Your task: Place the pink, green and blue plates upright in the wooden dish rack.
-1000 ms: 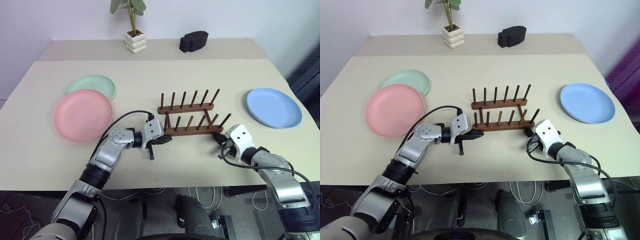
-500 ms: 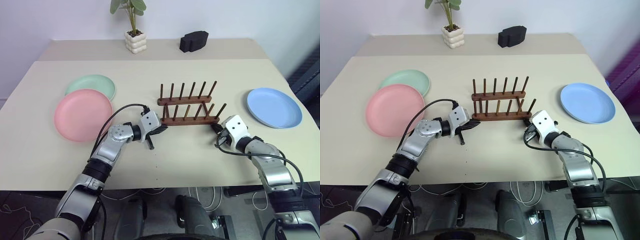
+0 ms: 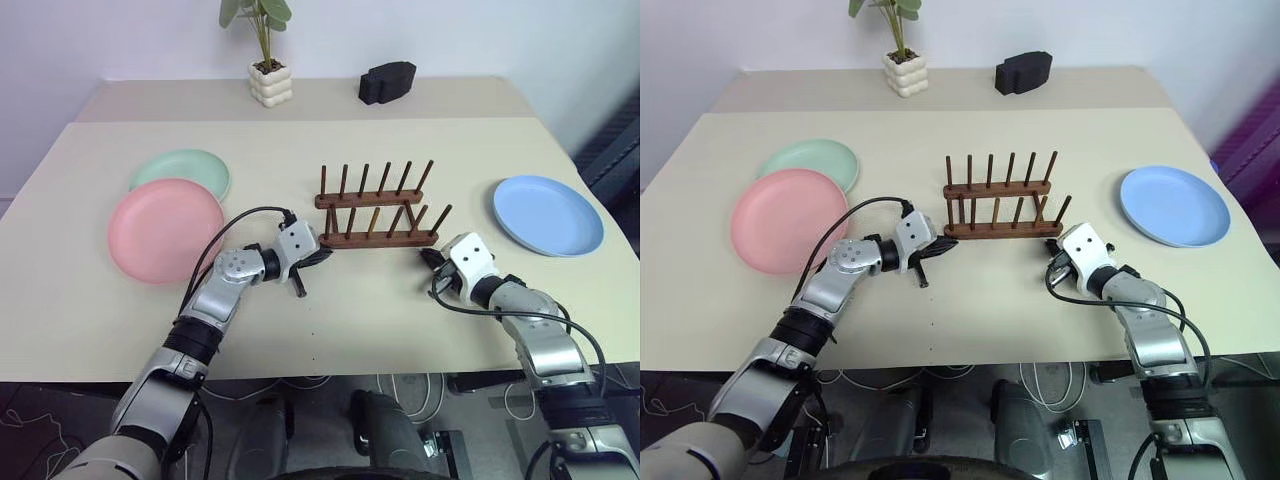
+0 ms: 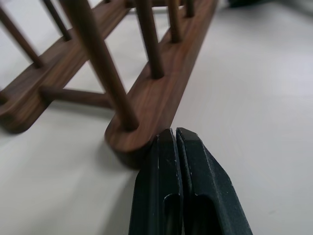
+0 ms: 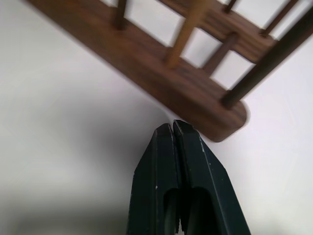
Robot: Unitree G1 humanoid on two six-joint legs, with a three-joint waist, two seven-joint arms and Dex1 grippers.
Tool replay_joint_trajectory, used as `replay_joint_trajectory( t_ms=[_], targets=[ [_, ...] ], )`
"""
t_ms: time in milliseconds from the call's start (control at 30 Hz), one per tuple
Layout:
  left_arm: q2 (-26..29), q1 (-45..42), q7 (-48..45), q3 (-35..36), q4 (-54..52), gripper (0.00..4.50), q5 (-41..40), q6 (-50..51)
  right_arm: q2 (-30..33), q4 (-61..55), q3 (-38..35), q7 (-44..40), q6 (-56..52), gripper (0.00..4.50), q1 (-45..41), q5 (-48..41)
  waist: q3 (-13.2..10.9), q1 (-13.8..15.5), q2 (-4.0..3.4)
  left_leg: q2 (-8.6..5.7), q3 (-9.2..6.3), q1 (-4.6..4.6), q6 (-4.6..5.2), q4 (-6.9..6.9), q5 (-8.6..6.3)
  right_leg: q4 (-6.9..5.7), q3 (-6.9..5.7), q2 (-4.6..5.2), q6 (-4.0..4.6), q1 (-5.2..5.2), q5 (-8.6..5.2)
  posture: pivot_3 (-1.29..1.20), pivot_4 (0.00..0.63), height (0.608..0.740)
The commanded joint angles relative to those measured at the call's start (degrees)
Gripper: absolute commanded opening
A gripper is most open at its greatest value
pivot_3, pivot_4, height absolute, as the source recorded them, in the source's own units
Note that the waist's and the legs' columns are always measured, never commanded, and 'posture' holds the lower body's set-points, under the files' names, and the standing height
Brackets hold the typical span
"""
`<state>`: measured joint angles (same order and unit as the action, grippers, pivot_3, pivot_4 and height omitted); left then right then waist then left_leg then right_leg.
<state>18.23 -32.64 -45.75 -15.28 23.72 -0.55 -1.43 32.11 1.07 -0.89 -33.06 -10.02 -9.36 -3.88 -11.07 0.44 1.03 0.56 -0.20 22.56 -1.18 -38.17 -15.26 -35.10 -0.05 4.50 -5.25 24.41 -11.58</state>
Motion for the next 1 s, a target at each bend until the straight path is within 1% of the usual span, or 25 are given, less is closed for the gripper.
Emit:
replay_joint_trajectory(
  t_ms=[33, 200, 267, 300, 367, 400, 433, 467, 500, 533, 600, 633, 700, 767, 800, 900, 1000],
  targets=[
    [1.9, 1.7, -2.8, 2.6, -6.3, 0.05, -3.4, 2.4, 1.6, -7.7, -2.6, -1.7, -1.6, 0.03, 1.9, -2.7, 0.0, -0.1, -0.01, 0.0, 0.0, 0.0, 0.0, 0.0, 0.0, 0.0, 0.0, 0.0, 0.0, 0.0, 0.0, 0.0, 0.15, 0.74],
    [5.9, 7.3, -8.8, 5.7, -20.3, 0.05, -12.0, 11.0, 4.1, -16.1, -5.3, -4.8, -5.0, 0.03, 5.7, -6.6, 0.0, -0.1, -0.02, 0.03, -0.01, 0.02, 0.0, 0.04, 0.0, 0.0, 0.0, 0.02, -0.01, 0.02, -0.02, 0.0, 0.15, 0.74],
    [9.2, 9.8, -10.8, 9.0, -27.8, 0.05, -18.0, 17.8, 5.6, -19.4, -7.2, -6.7, -6.8, 0.03, 6.9, -9.2, 0.0, -0.1, -0.02, 0.04, -0.01, 0.02, 0.0, 0.02, 0.0, -0.01, 0.0, 0.02, 0.01, 0.02, -0.02, 0.0, 0.15, 0.74],
    [11.3, 11.0, -10.5, 13.3, -31.2, 0.28, -22.8, 22.4, 6.4, -22.0, -8.3, -8.9, -9.3, 0.26, 7.2, -13.0, 0.0, -0.1, -0.02, 0.05, -0.01, 0.01, 0.0, 0.03, 0.0, -0.01, 0.0, 0.02, 0.01, 0.02, -0.03, 0.0, 0.15, 0.74],
    [13.8, 11.8, -8.3, 19.9, -33.9, 0.84, -27.6, 27.5, 7.1, -25.6, -9.4, -11.2, -13.8, 0.83, 7.0, -18.7, 0.0, -0.5, -0.01, 0.13, -0.02, 0.01, 0.0, 0.04, 0.0, -0.01, 0.0, 0.0, 0.02, 0.03, -0.03, 0.0, 0.15, 0.74],
    [14.7, 11.8, -6.0, 23.6, -33.3, 1.26, -29.0, 28.9, 7.6, -27.4, -8.9, -12.5, -15.2, 1.23, 7.0, -20.5, 0.0, -0.6, -0.01, 0.17, -0.02, -0.01, -0.01, 0.04, 0.0, -0.02, -0.01, -0.03, 0.0, 0.04, -0.04, 0.0, 0.15, 0.74],
    [15.1, 11.8, -4.4, 25.6, -32.7, 1.85, -29.5, 29.7, 7.9, -28.4, -8.4, -13.0, -16.0, 1.81, 7.0, -21.3, 0.0, -0.8, -0.01, 0.17, -0.06, -0.02, 0.0, 0.04, 0.0, -0.02, -0.03, -0.05, -0.13, 0.03, -0.12, 0.0, 0.15, 0.74],
    [15.9, 11.8, -2.3, 28.7, -31.6, 2.34, -29.7, 29.9, 8.1, -29.6, -7.6, -13.3, -16.7, 2.25, 6.7, -21.9, 0.0, -1.0, -0.01, 0.18, -0.07, -0.05, 0.0, 0.04, 0.0, -0.03, -0.04, -0.05, -0.17, 0.02, -0.15, 0.0, 0.15, 0.74],
    [16.8, 11.9, -0.2, 31.7, -30.4, 2.85, -29.7, 30.2, 8.1, -30.4, -6.9, -13.1, -17.2, 2.81, 6.2, -21.9, 0.0, -1.0, 0.0, 0.17, -0.08, -0.06, -0.01, 0.04, -0.01, -0.03, -0.05, -0.06, -0.18, 0.0, -0.15, 0.0, 0.15, 0.74],
    [17.5, 12.0, 1.6, 34.0, -29.2, 3.3, -29.2, 30.1, 8.1, -30.7, -6.4, -12.8, -17.4, 3.24, 5.7, -21.6, 0.0, -1.1, -0.01, 0.17, -0.07, -0.06, -0.01, 0.05, -0.01, -0.02, -0.05, -0.06, -0.18, 0.0, -0.15, 0.0, 0.15, 0.74],
    [18.5, 11.8, 4.5, 36.5, -27.0, 4.4, -27.8, 29.3, 7.9, -30.9, -5.7, -12.2, -17.4, 4.33, 5.0, -20.9, 0.0, -1.1, 0.01, 0.14, -0.05, -0.05, -0.01, 0.05, -0.01, 0.0, -0.05, -0.06, -0.18, 0.0, -0.15, 0.0, 0.15, 0.74],
    [19.6, 11.6, 8.4, 38.2, -24.6, 4.46, -25.5, 29.2, 7.9, -30.7, -5.2, -12.2, -17.1, 4.42, 4.7, -20.4, 0.0, -1.1, 0.01, 0.13, -0.04, -0.05, -0.01, 0.05, -0.01, 0.0, -0.05, -0.05, -0.18, 0.0, -0.15, 0.0, 0.15, 0.74],
    [21.4, 11.4, 14.7, 41.1, -20.9, 4.46, -22.4, 29.5, 8.0, -30.2, -4.3, -12.5, -16.2, 4.42, 4.3, -19.7, -0.1, -1.0, 0.05, 0.12, -0.04, -0.04, -0.01, 0.05, -0.01, 0.0, -0.04, -0.04, -0.17, 0.0, -0.15, 0.0, 0.15, 0.74],
    [22.8, 11.4, 18.7, 43.9, -18.2, 4.46, -21.7, 30.8, 8.2, -29.7, -3.8, -13.2, -15.0, 4.42, 3.9, -19.1, -0.1, -1.1, 0.09, 0.12, -0.04, -0.04, -0.01, 0.05, -0.01, 0.0, -0.05, -0.04, -0.17, 0.0, -0.14, 0.0, 0.15, 0.74],
    [23.6, 11.8, 19.7, 45.2, -17.1, 4.46, -21.9, 31.9, 8.3, -29.4, -3.7, -13.6, -14.5, 4.42, 3.4, -18.9, -0.1, -1.1, 0.13, 0.12, -0.04, -0.04, -0.01, 0.05, -0.01, 0.0, -0.05, -0.04, -0.17, 0.0, -0.14, 0.0, 0.15, 0.74],
    [25.6, 13.9, 21.2, 45.6, -15.7, 4.46, -20.5, 33.3, 8.3, -28.5, -3.4, -14.7, -13.2, 4.42, 2.5, -18.7, -0.1, -1.1, 0.19, 0.12, -0.02, -0.03, -0.02, 0.05, -0.01, 0.01, -0.05, -0.03, -0.13, 0.01, -0.11, 0.0, 0.15, 0.74],
    [25.5, 15.0, 23.3, 47.5, -14.2, 4.46, -21.4, 35.6, 8.0, -27.2, -2.9, -15.1, -12.0, 4.42, 2.1, -18.1, -0.1, -0.9, 0.24, 0.12, -0.01, -0.03, -0.02, 0.06, -0.01, 0.02, -0.05, 0.03, -0.01, 0.01, -0.04, 0.0, 0.15, 0.74]
  ],
)
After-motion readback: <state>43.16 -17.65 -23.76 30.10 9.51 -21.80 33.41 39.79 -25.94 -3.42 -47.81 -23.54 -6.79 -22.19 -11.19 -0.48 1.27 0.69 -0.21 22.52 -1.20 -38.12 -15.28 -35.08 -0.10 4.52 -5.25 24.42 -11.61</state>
